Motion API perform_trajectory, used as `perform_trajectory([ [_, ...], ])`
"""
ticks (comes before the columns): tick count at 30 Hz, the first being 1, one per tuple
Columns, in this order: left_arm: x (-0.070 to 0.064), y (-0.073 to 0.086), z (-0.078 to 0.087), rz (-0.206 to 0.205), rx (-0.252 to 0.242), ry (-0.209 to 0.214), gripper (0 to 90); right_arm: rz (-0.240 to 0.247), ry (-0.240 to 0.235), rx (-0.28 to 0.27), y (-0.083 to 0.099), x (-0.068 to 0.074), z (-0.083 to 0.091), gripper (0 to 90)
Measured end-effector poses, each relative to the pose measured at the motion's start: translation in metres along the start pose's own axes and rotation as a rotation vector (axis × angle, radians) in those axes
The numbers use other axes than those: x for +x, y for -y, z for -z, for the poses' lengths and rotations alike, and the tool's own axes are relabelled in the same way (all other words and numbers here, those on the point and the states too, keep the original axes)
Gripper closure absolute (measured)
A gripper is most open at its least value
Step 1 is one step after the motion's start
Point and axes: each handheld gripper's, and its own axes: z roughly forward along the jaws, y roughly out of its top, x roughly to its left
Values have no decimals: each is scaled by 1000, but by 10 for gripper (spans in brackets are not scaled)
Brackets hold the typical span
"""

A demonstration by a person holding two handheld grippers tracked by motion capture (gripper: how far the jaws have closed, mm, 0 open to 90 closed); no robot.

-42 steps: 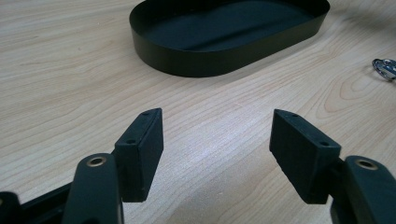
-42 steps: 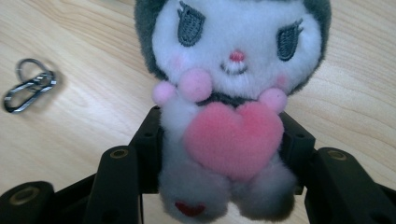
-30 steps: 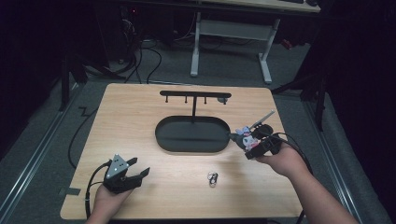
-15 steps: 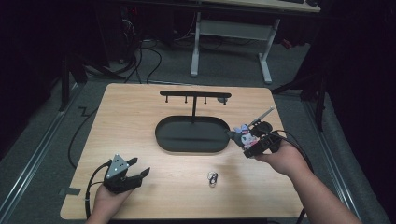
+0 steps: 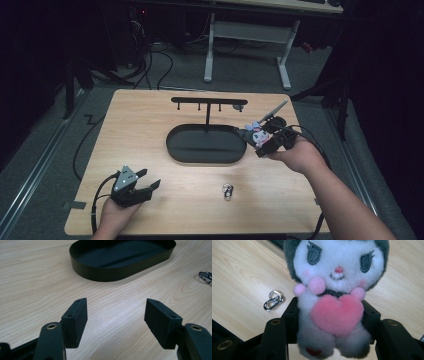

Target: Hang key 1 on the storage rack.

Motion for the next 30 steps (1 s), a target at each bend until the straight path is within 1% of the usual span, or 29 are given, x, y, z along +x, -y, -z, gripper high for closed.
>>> perform_trajectory([
  [2,0,0,0,0,0,-1,357,-6,0,2,-2,0,1,479],
  [3,0,0,0,1,-2,-1,357,-6,2,0,-9,1,4,479],
  [4,0,0,0,1,-1,0,357,-6,2,0,-9,1,4,479],
  [5,1,0,0,2,0,1,357,-6,6,3,-14,1,7,479],
  [6,1,0,0,2,0,1,357,-6,6,3,-14,1,7,479],
  [7,1,0,0,2,-2,-1,357,3,12,-1,-20,1,10,479],
  [9,2,0,0,1,-2,-2,357,-8,11,-5,-25,3,13,479],
  [10,2,0,0,1,-2,-2,357,3,15,-11,-28,3,14,479],
  [11,2,0,0,1,-2,-2,357,3,15,-11,-28,3,14,479],
  [13,2,0,1,1,-4,-3,357,-1,17,-16,-34,3,17,478],
  [17,2,0,1,1,-5,-2,357,0,24,-16,-39,2,17,479],
  [19,2,0,1,2,-7,-2,357,-13,24,-11,-42,3,18,479],
  [20,2,0,1,1,-6,-1,357,-4,26,-16,-45,2,19,479],
  [23,2,0,1,2,-7,-2,357,1,29,-21,-48,2,21,479],
  [30,2,0,1,0,-5,2,358,-3,40,-34,-57,2,28,479],
])
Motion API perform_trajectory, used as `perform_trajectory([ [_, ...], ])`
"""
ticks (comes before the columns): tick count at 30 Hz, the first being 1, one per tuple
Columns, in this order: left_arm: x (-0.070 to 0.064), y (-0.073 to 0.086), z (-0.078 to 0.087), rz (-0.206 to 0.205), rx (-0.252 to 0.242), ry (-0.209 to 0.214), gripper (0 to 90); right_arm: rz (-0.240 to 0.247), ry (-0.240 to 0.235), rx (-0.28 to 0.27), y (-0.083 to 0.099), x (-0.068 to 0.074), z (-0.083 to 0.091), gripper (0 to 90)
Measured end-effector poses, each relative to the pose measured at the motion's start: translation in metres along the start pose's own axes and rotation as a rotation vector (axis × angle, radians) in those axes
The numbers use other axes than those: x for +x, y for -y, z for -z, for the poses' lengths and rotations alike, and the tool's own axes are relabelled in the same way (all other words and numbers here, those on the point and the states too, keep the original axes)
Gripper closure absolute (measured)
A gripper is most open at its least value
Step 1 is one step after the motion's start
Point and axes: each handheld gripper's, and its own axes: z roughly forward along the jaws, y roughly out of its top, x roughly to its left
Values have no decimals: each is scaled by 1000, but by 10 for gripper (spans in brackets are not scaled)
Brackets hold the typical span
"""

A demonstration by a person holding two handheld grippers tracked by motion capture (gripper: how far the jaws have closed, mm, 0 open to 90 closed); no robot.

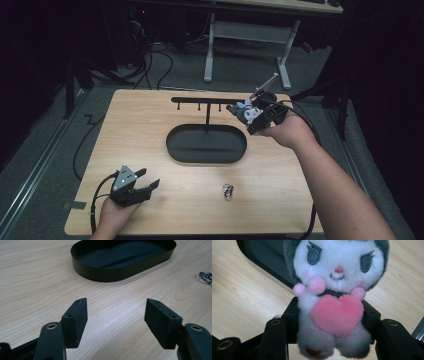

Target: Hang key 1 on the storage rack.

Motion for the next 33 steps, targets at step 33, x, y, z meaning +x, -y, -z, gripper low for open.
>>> perform_trajectory([
  [33,-1,1,-3,-17,18,6,361,-80,-8,-23,31,-29,-36,472],
])
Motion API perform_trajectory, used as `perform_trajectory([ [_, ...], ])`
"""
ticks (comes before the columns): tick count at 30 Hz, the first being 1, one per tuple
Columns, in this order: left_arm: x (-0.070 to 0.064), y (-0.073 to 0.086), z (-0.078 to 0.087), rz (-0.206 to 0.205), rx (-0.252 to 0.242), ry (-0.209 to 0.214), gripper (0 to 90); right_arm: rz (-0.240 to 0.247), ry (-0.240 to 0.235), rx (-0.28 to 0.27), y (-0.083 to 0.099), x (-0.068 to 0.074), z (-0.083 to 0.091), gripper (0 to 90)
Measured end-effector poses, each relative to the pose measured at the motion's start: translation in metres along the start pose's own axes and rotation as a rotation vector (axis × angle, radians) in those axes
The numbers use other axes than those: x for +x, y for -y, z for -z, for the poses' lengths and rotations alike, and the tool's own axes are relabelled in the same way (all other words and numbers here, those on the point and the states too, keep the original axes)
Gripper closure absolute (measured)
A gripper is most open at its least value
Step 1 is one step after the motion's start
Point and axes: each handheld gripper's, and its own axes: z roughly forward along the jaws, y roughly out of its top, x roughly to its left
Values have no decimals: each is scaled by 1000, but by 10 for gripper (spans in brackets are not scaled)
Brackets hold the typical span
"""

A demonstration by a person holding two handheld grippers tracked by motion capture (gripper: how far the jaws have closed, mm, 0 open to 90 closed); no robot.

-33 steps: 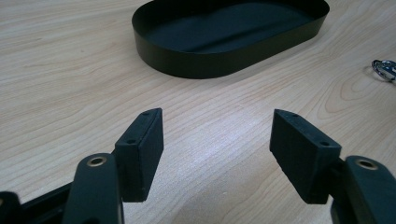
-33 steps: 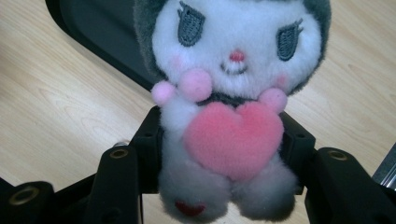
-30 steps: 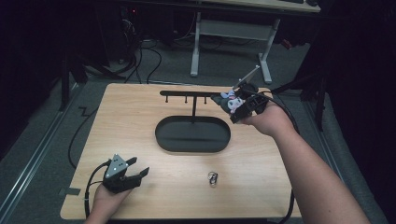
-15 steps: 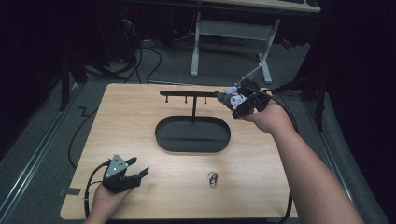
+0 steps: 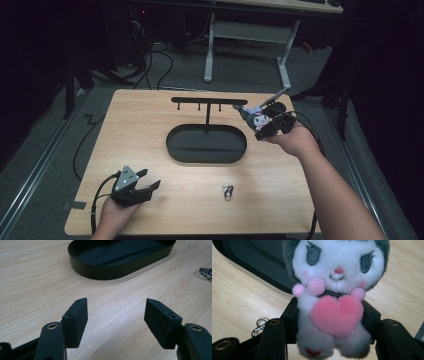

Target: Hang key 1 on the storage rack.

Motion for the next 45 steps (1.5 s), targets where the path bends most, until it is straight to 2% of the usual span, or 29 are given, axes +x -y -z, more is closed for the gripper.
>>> perform_trajectory([
  [7,0,0,-1,-3,7,1,361,14,-9,4,6,2,-17,471],
  [14,0,0,-1,-5,8,3,362,28,7,2,5,8,-33,468],
  [19,0,0,0,-7,6,3,362,13,9,1,4,11,-48,466],
  [23,0,0,0,-10,7,4,362,25,11,1,3,15,-60,465],
  [31,0,0,-1,-13,8,7,362,10,14,-13,0,17,-77,453],
  [34,0,0,-1,-10,7,7,362,-16,6,-22,1,16,-85,411],
  [38,0,0,-2,-10,10,9,362,-16,-1,-23,3,15,-89,387],
  [45,0,0,-3,-10,12,8,361,-19,-12,-53,8,16,-80,363],
])
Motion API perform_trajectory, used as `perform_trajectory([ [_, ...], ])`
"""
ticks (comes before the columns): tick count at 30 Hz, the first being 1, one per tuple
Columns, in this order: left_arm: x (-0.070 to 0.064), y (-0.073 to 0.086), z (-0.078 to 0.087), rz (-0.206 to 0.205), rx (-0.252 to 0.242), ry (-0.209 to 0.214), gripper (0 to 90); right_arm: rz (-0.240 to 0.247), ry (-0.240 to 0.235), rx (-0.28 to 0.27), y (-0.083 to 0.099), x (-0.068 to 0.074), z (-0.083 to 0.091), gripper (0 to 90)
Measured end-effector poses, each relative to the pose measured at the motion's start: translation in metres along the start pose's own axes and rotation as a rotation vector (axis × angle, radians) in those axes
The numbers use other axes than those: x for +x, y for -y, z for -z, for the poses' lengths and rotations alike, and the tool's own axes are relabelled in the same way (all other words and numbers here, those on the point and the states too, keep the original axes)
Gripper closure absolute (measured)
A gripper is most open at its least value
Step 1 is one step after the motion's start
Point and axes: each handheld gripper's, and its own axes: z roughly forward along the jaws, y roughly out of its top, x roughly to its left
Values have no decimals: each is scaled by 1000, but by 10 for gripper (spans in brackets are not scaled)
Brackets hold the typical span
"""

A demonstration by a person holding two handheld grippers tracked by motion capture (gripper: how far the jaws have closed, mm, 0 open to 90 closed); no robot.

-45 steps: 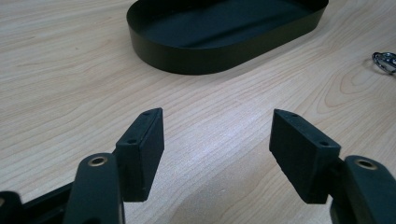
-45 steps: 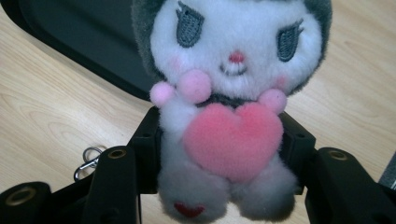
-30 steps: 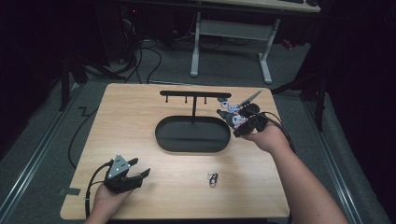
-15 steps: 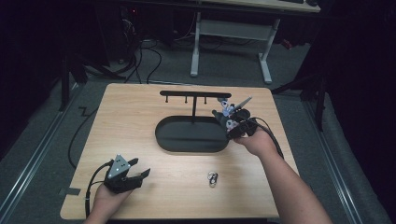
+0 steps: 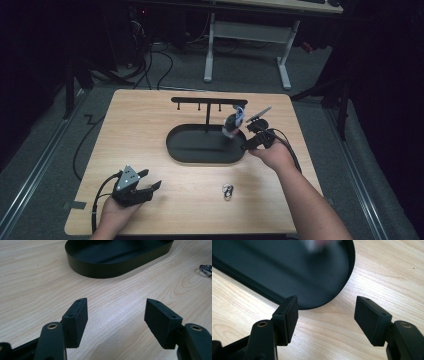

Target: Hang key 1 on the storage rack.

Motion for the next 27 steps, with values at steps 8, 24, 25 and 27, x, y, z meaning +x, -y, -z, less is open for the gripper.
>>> perform_trajectory([
  [8,0,0,0,1,1,2,360,30,3,-62,24,1,12,436],
  [24,-4,0,-1,-2,-4,7,359,35,0,-229,119,12,-9,473],
  [25,-5,0,-1,-7,-6,8,359,23,-16,-256,131,12,-13,473],
  [27,-5,0,0,-8,-8,8,359,6,-32,-284,141,13,-15,471],
])
